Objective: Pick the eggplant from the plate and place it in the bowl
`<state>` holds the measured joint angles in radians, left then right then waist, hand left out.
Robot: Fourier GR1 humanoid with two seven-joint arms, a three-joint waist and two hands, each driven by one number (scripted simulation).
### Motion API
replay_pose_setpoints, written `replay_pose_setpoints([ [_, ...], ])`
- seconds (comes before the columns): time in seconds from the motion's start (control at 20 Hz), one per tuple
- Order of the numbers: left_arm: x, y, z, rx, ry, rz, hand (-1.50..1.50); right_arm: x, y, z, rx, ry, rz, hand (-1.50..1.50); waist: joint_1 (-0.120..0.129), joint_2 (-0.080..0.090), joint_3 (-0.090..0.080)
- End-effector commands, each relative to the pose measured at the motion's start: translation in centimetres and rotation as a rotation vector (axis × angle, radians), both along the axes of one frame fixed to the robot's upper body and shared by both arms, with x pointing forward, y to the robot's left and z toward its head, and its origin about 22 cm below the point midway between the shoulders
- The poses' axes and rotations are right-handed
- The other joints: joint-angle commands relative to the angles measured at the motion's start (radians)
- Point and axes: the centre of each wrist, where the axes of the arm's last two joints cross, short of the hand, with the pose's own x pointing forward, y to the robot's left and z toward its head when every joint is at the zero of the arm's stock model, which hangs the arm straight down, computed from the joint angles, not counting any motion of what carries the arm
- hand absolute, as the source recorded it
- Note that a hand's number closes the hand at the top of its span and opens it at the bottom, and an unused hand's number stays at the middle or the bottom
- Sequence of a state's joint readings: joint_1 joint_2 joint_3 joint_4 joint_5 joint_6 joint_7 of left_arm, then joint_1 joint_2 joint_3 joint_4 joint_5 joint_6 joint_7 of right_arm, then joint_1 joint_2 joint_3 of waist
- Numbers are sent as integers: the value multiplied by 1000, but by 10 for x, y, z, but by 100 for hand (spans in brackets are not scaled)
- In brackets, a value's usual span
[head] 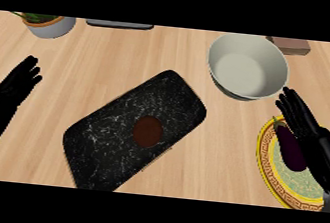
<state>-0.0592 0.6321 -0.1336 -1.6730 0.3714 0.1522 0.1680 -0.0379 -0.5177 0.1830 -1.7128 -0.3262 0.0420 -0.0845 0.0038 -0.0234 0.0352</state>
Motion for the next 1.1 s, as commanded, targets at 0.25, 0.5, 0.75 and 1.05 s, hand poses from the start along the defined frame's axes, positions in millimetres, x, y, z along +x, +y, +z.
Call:
replay_pose_setpoints([
  [0.25, 7, -83, -16, -75, -137, -282, 0, 9, -75, -1, 5, -147, -342, 150, -41, 32, -34],
  [0.5, 11, -115, -47, -129, -79, -357, 0, 18, -71, -68, -141, -25, -423, -150, -3, 34, -33],
  [0.75, 4, -114, -54, -126, -56, -358, 0, 37, -97, -45, -480, -97, -356, -150, 8, 28, -35],
  [1.05, 25, -110, -36, -126, -64, -360, 0, 51, -108, 6, -894, 61, -285, -150, 6, 26, -39],
])
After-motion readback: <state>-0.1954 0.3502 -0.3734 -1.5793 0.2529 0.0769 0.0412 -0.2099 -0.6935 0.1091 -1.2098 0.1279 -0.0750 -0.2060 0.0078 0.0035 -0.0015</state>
